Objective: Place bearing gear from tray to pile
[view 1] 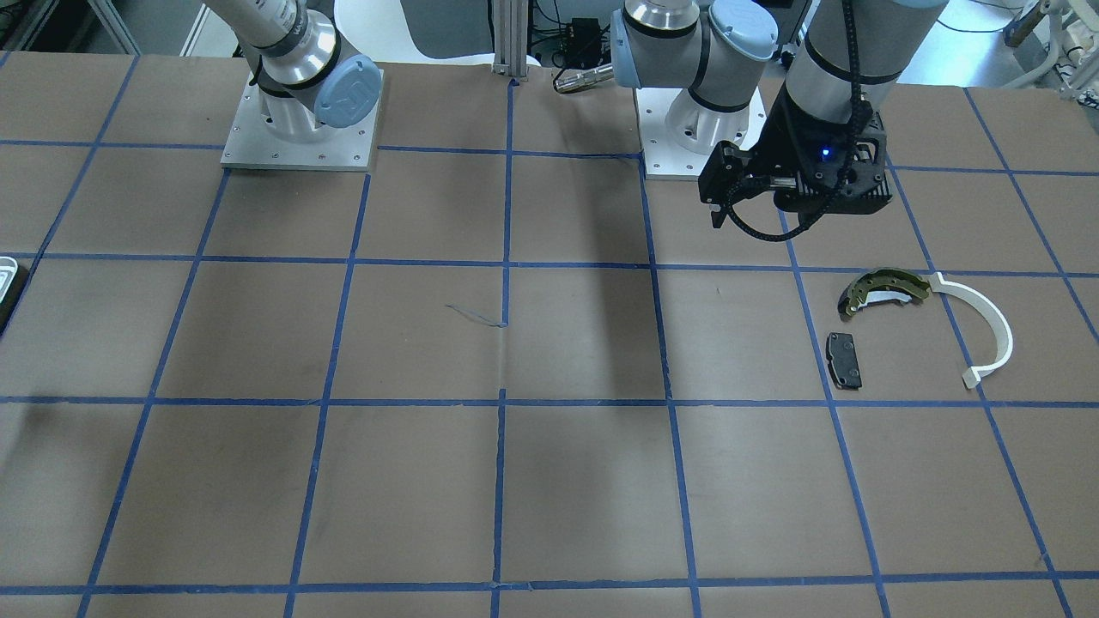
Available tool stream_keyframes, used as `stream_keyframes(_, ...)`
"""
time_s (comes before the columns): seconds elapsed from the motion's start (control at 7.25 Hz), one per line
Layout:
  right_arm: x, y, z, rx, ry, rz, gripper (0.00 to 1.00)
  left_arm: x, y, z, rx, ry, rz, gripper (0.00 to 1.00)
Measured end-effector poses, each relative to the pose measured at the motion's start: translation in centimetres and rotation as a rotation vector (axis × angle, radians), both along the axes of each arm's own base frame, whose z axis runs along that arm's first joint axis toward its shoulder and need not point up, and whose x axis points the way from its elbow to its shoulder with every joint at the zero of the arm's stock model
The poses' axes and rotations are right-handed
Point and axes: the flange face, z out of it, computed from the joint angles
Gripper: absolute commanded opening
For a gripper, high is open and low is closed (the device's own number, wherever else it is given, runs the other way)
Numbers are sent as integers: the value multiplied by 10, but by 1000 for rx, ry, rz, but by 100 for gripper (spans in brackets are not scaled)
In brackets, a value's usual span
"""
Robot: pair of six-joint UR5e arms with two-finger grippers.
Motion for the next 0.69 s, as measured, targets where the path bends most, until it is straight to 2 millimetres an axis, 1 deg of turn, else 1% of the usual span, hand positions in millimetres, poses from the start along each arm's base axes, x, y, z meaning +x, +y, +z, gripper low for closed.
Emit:
stream_keyframes(0.14,72,-7,-5,9,6,-63,12,0,0,0,-1,0,-1,100)
stream_keyframes(0.28,144,-10,-5,1,22,-114,12,0,-1,0,-3,-1,-2,100)
stream_keyframes(0.41,221,-9,0,-14,33,-146,12,0,-1,0,-3,-1,-2,100)
stream_keyframes(0.55,293,-2,4,-29,30,-175,12,0,0,0,-4,-3,-3,100)
stream_keyframes(0.69,363,12,6,-40,21,-199,12,1,0,1,-6,-4,-3,100)
